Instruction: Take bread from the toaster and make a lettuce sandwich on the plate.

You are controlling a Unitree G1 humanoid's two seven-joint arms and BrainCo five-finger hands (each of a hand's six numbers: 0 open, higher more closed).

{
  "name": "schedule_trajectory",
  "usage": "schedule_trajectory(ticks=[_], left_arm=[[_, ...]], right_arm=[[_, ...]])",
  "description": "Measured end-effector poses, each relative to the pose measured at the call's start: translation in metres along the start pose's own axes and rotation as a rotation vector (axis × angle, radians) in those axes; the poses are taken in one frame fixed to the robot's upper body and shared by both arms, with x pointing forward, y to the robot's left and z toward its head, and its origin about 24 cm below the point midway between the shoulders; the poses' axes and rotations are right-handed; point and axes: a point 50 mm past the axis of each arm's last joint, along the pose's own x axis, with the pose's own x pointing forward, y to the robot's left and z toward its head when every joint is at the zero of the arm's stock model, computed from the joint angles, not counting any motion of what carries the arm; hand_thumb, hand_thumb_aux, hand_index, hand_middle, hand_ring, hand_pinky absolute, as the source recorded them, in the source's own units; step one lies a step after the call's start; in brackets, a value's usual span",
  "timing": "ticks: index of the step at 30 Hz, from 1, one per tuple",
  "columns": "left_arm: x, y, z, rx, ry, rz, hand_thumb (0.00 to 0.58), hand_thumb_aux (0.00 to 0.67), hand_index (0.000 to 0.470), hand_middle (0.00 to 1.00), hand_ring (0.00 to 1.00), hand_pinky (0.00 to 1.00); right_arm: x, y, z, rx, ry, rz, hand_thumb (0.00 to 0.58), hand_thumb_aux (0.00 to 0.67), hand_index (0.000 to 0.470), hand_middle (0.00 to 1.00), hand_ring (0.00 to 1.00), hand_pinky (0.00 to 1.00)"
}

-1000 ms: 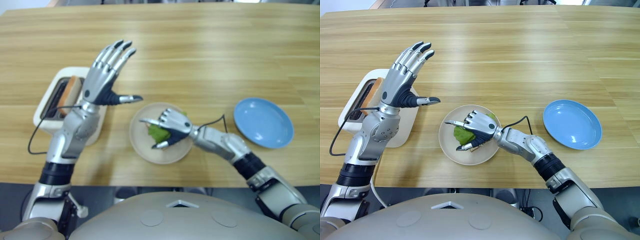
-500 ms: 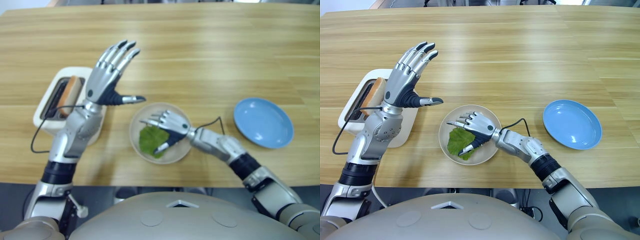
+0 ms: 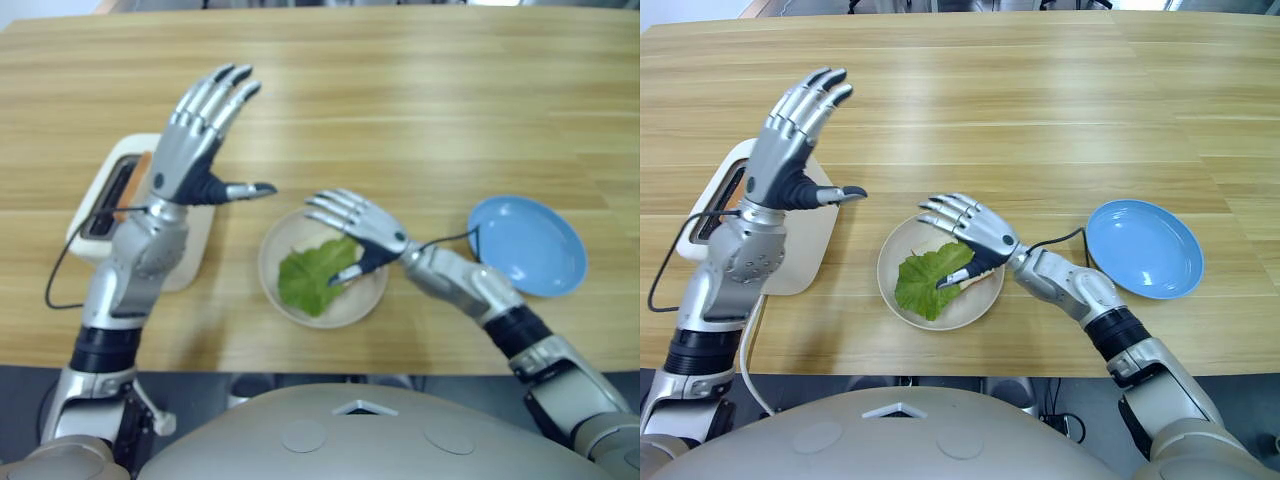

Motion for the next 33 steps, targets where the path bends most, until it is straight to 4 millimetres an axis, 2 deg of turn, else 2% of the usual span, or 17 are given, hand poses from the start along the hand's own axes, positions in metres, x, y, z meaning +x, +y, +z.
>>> schedule_trajectory(ticks=[2, 5, 8, 11, 12, 17, 25, 33], left_arm=[[-0.001, 0.017, -0.004, -0.008, 0.022, -0.023, 0.0, 0.0, 0.0, 0.0, 0.0, 0.0], [-0.016, 0.044, -0.021, 0.076, 0.112, -0.142, 0.0, 0.0, 0.0, 0.0, 0.0, 0.0], [-0.044, 0.064, -0.042, 0.192, 0.271, -0.298, 0.0, 0.0, 0.0, 0.0, 0.0, 0.0], [-0.082, 0.079, -0.058, 0.236, 0.468, -0.458, 0.0, 0.0, 0.0, 0.0, 0.0, 0.0], [-0.095, 0.081, -0.062, 0.229, 0.529, -0.509, 0.0, 0.0, 0.0, 0.0, 0.0, 0.0], [-0.132, 0.075, -0.06, 0.193, 0.659, -0.728, 0.0, 0.0, 0.0, 0.0, 0.0, 0.0], [-0.127, 0.053, -0.067, 0.234, 0.655, -0.759, 0.0, 0.0, 0.0, 0.0, 0.0, 0.0], [-0.121, 0.036, -0.076, 0.255, 0.672, -0.68, 0.0, 0.0, 0.0, 0.0, 0.0, 0.0]], right_arm=[[-0.003, -0.012, -0.002, 0.01, 0.021, -0.08, 0.0, 0.0, 0.0, 0.0, 0.0, 0.0], [-0.012, -0.033, -0.008, -0.002, 0.067, -0.182, 0.0, 0.0, 0.0, 0.0, 0.0, 0.0], [-0.031, -0.052, -0.018, -0.034, 0.143, -0.248, 0.0, 0.0, 0.0, 0.0, 0.0, 0.0], [-0.055, -0.065, -0.025, -0.073, 0.228, -0.276, 0.0, 0.0, 0.0, 0.0, 0.0, 0.0], [-0.065, -0.068, -0.027, -0.084, 0.266, -0.281, 0.0, 0.0, 0.0, 0.0, 0.0, 0.0], [-0.08, -0.078, -0.031, -0.121, 0.32, -0.304, 0.0, 0.0, 0.0, 0.0, 0.0, 0.0], [-0.075, -0.081, -0.027, -0.133, 0.293, -0.313, 0.0, 0.0, 0.0, 0.0, 0.0, 0.0], [-0.077, -0.076, -0.026, -0.139, 0.301, -0.293, 0.0, 0.0, 0.0, 0.0, 0.0, 0.0]])
